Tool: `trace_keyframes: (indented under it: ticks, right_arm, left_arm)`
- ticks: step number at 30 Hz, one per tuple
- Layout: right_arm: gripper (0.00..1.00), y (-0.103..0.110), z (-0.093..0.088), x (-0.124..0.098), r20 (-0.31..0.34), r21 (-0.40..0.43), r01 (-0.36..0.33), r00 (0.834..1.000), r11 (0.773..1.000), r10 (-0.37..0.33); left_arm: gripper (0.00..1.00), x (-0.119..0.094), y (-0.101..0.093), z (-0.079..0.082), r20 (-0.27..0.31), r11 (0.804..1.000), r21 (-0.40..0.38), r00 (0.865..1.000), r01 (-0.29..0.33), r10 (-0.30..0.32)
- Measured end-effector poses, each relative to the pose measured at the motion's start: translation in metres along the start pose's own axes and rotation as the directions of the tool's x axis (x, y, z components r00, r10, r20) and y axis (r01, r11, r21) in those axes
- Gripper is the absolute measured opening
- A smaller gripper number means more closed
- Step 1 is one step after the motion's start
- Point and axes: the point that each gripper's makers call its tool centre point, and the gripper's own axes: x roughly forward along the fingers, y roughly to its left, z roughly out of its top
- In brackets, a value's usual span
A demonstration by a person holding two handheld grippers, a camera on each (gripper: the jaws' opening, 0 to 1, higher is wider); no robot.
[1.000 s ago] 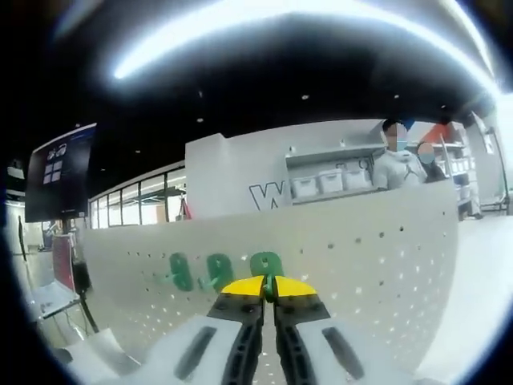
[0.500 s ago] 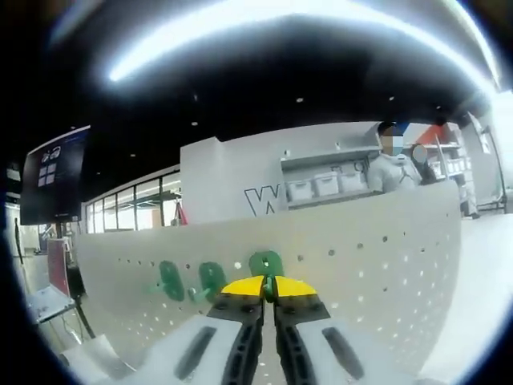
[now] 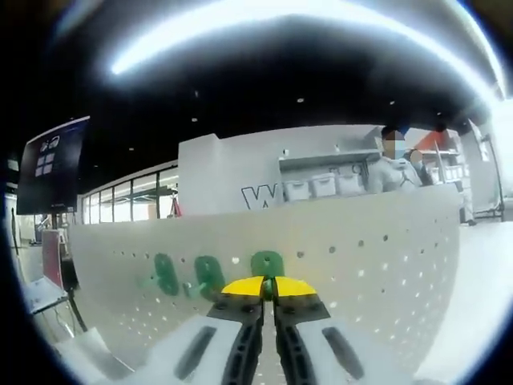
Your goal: Insert the hook assembly into the mounting plate slot until the hook locks in place.
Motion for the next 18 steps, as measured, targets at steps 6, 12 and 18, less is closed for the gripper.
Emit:
trace_keyframes:
  ticks: [6, 12, 18]
  right_arm:
    - [0.01, 0.003, 0.0, 0.001, -0.011, -0.079, 0.016, 1.0, 0.997, -0.017]
    - [0.09, 0.006, 0.012, -0.002, 0.014, -0.047, 0.006, 1.0, 0.999, -0.005]
    - [0.14, 0.018, 0.03, -0.011, 0.046, -0.146, -0.049, 0.997, 0.988, 0.057]
  left_arm:
    - [0.94, 0.0, -0.004, -0.004, -0.009, 1.0, 0.004, 1.0, 0.009, -0.009]
    - [0.94, -0.004, 0.0, -0.008, -0.026, 1.0, 0.011, 1.0, -0.014, 0.014]
    - [0.93, -0.009, 0.009, -0.014, -0.041, 0.999, 0.002, 0.998, -0.043, 0.043]
